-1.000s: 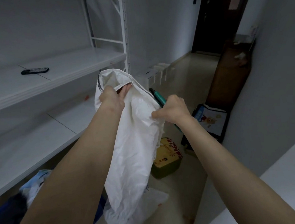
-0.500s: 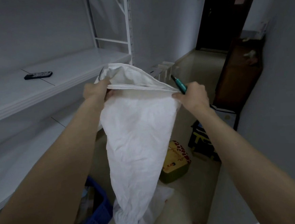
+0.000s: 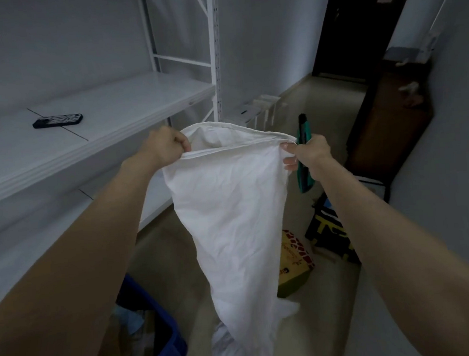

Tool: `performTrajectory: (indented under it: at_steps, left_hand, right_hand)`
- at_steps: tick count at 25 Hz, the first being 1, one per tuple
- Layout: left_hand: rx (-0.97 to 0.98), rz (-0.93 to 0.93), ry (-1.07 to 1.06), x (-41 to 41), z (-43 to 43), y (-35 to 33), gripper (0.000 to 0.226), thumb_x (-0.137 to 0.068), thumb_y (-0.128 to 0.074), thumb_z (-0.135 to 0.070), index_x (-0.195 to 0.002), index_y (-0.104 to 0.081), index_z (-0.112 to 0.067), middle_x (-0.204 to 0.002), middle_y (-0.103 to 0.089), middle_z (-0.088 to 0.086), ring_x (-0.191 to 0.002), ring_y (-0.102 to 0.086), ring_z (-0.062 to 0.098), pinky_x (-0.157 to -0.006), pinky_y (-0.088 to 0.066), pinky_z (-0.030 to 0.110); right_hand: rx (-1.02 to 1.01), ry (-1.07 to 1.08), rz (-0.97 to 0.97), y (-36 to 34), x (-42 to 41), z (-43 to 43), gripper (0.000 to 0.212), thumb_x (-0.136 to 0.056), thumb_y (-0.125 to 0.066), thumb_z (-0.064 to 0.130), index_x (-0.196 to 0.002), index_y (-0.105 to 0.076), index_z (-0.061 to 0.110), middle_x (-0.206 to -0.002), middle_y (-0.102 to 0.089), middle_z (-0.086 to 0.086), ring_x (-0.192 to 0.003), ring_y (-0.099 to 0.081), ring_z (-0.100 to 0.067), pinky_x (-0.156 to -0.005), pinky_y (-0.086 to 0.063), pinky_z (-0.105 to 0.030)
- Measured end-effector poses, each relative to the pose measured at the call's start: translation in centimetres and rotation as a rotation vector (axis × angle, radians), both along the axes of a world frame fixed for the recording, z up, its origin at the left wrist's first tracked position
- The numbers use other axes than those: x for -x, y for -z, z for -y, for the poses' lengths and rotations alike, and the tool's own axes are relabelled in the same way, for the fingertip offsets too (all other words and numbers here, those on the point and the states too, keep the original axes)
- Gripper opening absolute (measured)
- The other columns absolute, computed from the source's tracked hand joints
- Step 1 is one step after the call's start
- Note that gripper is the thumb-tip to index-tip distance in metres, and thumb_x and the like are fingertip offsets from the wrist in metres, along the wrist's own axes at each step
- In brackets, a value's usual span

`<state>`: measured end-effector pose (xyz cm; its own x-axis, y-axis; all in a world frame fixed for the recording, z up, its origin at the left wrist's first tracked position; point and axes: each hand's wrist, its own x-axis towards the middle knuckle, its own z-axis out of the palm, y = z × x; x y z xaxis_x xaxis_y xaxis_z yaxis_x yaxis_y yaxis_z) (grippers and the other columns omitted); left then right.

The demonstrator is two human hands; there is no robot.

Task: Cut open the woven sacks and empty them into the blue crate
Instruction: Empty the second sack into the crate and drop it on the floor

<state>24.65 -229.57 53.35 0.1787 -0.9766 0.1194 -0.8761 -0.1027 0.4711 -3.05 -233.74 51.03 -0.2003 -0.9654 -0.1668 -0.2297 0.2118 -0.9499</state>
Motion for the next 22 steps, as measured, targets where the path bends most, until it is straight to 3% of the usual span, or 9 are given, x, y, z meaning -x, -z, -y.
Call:
performTrajectory:
  at_steps: [2,4,7,10,13,16,18,20,22]
  left_hand:
    - [-0.093,0.091,-0.03,-1.6,0.8,-0.3,0.029,-0.086,-0.046,-0.003,-0.103,-0.069,-0.004,-0.12,-0.062,0.014,-0.112,-0.054,0.032,-0.097,-0.042,0.034]
    - [-0.067,0.067,-0.136,-3.1,1.2,-1.3,0.032,-0.092,-0.045,-0.012,-0.114,-0.061,0.004,-0.123,-0.057,0.023,-0.113,-0.052,0.037,-0.094,-0.041,0.036]
    - [0.143,-0.218,-0.211,-4.0,1.0,-3.6,0.035,-0.097,-0.043,-0.029,-0.095,-0.059,0.002,-0.1,-0.058,0.022,-0.094,-0.054,0.034,-0.075,-0.037,0.03]
    - [0.231,-0.548,0.046,-4.1,-0.9,-5.1,0.036,-0.094,-0.047,-0.048,-0.093,-0.059,-0.014,-0.093,-0.057,0.006,-0.084,-0.052,0.02,-0.075,-0.04,0.029]
    - [0.212,-0.293,0.224,-5.0,-2.6,-6.1,0.03,-0.079,-0.072,-0.038,-0.103,-0.066,-0.02,-0.102,-0.058,-0.003,-0.092,-0.055,0.012,-0.079,-0.042,0.02]
    - [0.353,-0.034,0.146,-5.5,-3.0,-7.3,0.036,-0.07,-0.081,-0.027,-0.098,-0.07,-0.007,-0.086,-0.056,0.007,-0.083,-0.054,0.021,-0.061,-0.032,0.018]
    - [0.645,-0.031,0.005,-5.4,-3.6,-8.4,0.034,-0.073,-0.078,-0.031,-0.089,-0.069,-0.002,-0.083,-0.058,0.013,-0.079,-0.051,0.023,-0.062,-0.027,0.022]
    - [0.908,-0.069,-0.053,-4.8,-4.7,-9.9,0.022,-0.073,-0.073,-0.036,-0.079,-0.061,-0.019,-0.081,-0.054,-0.001,-0.078,-0.045,0.016,-0.065,-0.028,0.025]
    - [1.03,-0.156,0.015,-3.7,-6.6,-10.6,0.031,-0.073,-0.071,-0.037,-0.092,-0.048,-0.035,-0.093,-0.05,-0.013,-0.082,-0.045,0.008,-0.072,-0.039,0.025]
  right_hand:
    - [0.006,-0.011,0.053,-0.7,-1.6,1.1,0.038,-0.082,-0.074,0.012,-0.11,-0.053,-0.002,-0.104,-0.062,-0.022,-0.061,-0.065,-0.023,-0.055,-0.059,-0.037]
    - [0.065,-0.029,0.082,-2.0,-3.1,2.0,0.039,-0.082,-0.074,0.011,-0.113,-0.054,-0.001,-0.101,-0.063,-0.02,-0.061,-0.065,-0.023,-0.054,-0.058,-0.037]
    - [0.225,0.006,0.114,-4.6,-4.9,2.7,0.029,-0.083,-0.073,0.01,-0.103,-0.055,0.001,-0.088,-0.065,-0.013,-0.055,-0.064,-0.02,-0.052,-0.057,-0.034]
    - [0.325,0.075,0.203,-7.1,-5.2,2.4,0.022,-0.084,-0.07,0.009,-0.099,-0.054,0.004,-0.075,-0.061,-0.003,-0.048,-0.061,-0.009,-0.046,-0.052,-0.026]
    - [0.375,0.085,0.222,-8.1,-4.4,1.6,0.019,-0.085,-0.069,0.009,-0.093,-0.052,0.009,-0.077,-0.056,-0.001,-0.054,-0.058,-0.009,-0.042,-0.049,-0.022]
    - [0.446,0.055,0.291,-8.4,-4.6,0.5,0.018,-0.084,-0.069,0.007,-0.092,-0.053,0.009,-0.08,-0.058,-0.003,-0.062,-0.063,-0.016,-0.05,-0.056,-0.029]
    - [0.522,0.022,0.43,-9.6,-5.2,-0.4,0.02,-0.082,-0.072,0.007,-0.092,-0.055,0.009,-0.087,-0.063,-0.006,-0.075,-0.069,-0.022,-0.06,-0.06,-0.037]
    - [0.579,-0.005,0.535,-11.5,-5.6,-1.2,0.022,-0.08,-0.074,0.008,-0.092,-0.056,0.009,-0.095,-0.065,-0.01,-0.085,-0.071,-0.025,-0.064,-0.06,-0.041]
    - [0.584,0.018,0.539,-12.5,-5.0,-2.5,0.02,-0.08,-0.075,0.01,-0.088,-0.056,0.01,-0.092,-0.065,-0.009,-0.08,-0.071,-0.023,-0.062,-0.059,-0.035]
